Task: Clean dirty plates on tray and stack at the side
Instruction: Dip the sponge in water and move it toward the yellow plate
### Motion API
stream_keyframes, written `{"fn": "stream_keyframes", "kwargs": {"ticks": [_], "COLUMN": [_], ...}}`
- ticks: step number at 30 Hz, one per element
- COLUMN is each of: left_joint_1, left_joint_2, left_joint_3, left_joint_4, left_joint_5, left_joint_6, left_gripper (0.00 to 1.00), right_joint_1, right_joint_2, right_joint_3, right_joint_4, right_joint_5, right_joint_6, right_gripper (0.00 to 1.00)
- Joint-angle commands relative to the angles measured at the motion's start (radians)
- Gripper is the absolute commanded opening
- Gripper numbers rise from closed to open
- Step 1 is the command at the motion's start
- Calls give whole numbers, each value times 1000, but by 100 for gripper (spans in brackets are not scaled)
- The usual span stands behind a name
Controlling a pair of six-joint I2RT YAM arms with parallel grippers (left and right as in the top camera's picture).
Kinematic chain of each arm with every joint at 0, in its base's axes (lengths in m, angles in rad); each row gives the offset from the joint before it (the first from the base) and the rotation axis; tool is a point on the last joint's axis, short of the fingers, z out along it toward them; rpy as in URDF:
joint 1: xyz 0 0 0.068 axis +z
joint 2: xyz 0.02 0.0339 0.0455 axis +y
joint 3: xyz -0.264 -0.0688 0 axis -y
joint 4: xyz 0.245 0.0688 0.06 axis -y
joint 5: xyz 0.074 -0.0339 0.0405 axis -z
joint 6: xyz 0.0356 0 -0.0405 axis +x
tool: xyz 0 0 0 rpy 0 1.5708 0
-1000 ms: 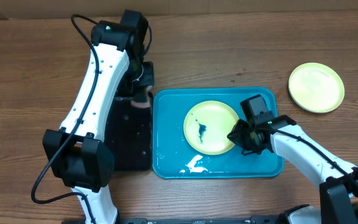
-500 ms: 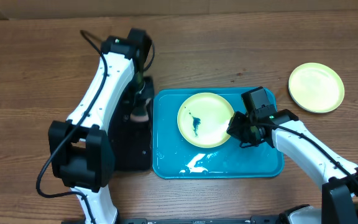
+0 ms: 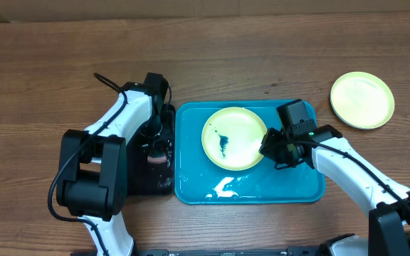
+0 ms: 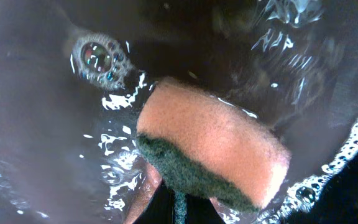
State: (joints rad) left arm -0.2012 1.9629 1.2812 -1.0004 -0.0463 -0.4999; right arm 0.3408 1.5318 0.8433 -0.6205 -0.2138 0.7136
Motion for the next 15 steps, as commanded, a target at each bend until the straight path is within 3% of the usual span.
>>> {"fn": "stream_keyframes", "kwargs": {"ticks": [1,15], "left_joint_1": [-2,-4], "left_joint_2": [-10,-314], "left_joint_3": [-23,18], "left_joint_4": [10,-40], "left_joint_5": [-12,-30], "left_joint_6": [-21,-29], "left_gripper": [4,4], "right_joint_1": [-3,-3], "right_joint_2": [-3,-3], "right_joint_3": [22,22], "right_joint_4": [6,3], "right_joint_5": [-17,-16], "right_joint_6": [-9,-8], "right_gripper": [4,4]}}
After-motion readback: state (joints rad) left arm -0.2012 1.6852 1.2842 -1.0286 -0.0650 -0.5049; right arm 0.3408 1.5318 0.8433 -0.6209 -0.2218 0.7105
